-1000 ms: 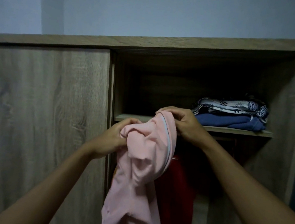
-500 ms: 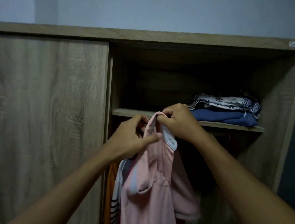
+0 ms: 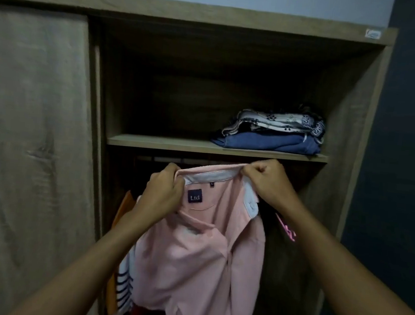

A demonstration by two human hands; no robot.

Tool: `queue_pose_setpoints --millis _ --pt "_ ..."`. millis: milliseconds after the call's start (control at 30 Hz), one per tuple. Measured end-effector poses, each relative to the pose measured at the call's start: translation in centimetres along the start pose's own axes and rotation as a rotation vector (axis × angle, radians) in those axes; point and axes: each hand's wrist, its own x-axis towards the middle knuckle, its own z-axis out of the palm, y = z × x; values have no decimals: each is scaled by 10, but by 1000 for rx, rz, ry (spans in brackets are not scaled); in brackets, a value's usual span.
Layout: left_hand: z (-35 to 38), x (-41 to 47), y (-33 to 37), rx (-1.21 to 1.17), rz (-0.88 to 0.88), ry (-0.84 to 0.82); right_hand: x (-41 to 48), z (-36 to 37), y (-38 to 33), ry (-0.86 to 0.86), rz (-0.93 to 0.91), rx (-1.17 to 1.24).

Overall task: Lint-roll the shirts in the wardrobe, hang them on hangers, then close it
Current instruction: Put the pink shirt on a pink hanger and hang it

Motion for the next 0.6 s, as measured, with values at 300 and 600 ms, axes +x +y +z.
queue_pose_setpoints --millis 300,600 --pt "80 25 32 -103 87 -137 -20 -11 128 161 321 -331" --pt "128 48 40 -100 133 -165 3 -12 204 -34 657 -529"
